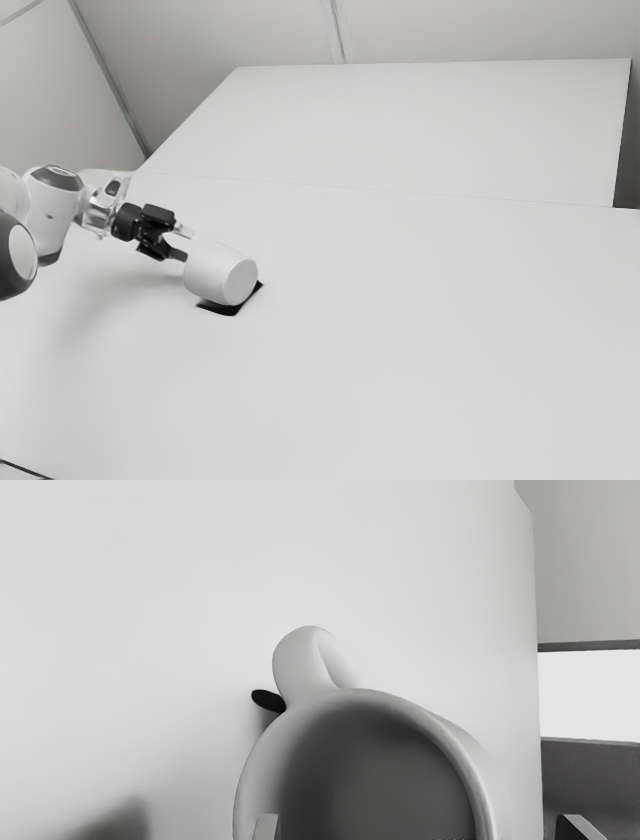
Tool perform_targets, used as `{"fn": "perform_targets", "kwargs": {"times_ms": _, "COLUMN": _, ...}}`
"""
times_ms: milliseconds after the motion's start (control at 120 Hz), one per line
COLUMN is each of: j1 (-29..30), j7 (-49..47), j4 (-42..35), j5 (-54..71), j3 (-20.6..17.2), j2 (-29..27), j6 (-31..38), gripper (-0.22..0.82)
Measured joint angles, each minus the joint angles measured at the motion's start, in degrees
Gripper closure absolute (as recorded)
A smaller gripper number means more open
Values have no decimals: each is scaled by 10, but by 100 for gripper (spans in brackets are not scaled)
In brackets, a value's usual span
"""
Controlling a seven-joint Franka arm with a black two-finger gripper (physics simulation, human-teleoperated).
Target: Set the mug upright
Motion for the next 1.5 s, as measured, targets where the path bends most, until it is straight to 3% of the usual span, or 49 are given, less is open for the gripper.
{"fn": "perform_targets", "kwargs": {"times_ms": 367, "j1": -9, "j7": 61, "j4": -35, "j5": -48, "j3": -8, "j2": 3, "j6": -52, "gripper": 1}}
{"fn": "perform_targets", "kwargs": {"times_ms": 425, "j1": -10, "j7": 67, "j4": -38, "j5": -52, "j3": -10, "j2": 3, "j6": -49, "gripper": 11}}
{"fn": "perform_targets", "kwargs": {"times_ms": 558, "j1": -9, "j7": 76, "j4": -39, "j5": -58, "j3": -12, "j2": 0, "j6": -44, "gripper": 45}}
{"fn": "perform_targets", "kwargs": {"times_ms": 667, "j1": -9, "j7": 81, "j4": -39, "j5": -64, "j3": -17, "j2": -4, "j6": -42, "gripper": 61}}
{"fn": "perform_targets", "kwargs": {"times_ms": 775, "j1": -9, "j7": 85, "j4": -37, "j5": -76, "j3": -19, "j2": -7, "j6": -48, "gripper": 69}}
{"fn": "perform_targets", "kwargs": {"times_ms": 967, "j1": -9, "j7": 90, "j4": -19, "j5": -94, "j3": -20, "j2": -23, "j6": -64, "gripper": 73}}
{"fn": "perform_targets", "kwargs": {"times_ms": 1058, "j1": -20, "j7": 86, "j4": 33, "j5": -61, "j3": -31, "j2": -41, "j6": -55, "gripper": 74}}
{"fn": "perform_targets", "kwargs": {"times_ms": 1158, "j1": -52, "j7": 63, "j4": 108, "j5": 76, "j3": -52, "j2": -46, "j6": -12, "gripper": 73}}
{"fn": "perform_targets", "kwargs": {"times_ms": 1292, "j1": -98, "j7": 12, "j4": 107, "j5": 283, "j3": -85, "j2": -71, "j6": 84, "gripper": 73}}
{"fn": "perform_targets", "kwargs": {"times_ms": 1367, "j1": -124, "j7": -21, "j4": 53, "j5": 371, "j3": -93, "j2": -104, "j6": 165, "gripper": 73}}
{"fn": "perform_targets", "kwargs": {"times_ms": 1500, "j1": -154, "j7": -86, "j4": -116, "j5": 447, "j3": -96, "j2": -165, "j6": 349, "gripper": 75}}
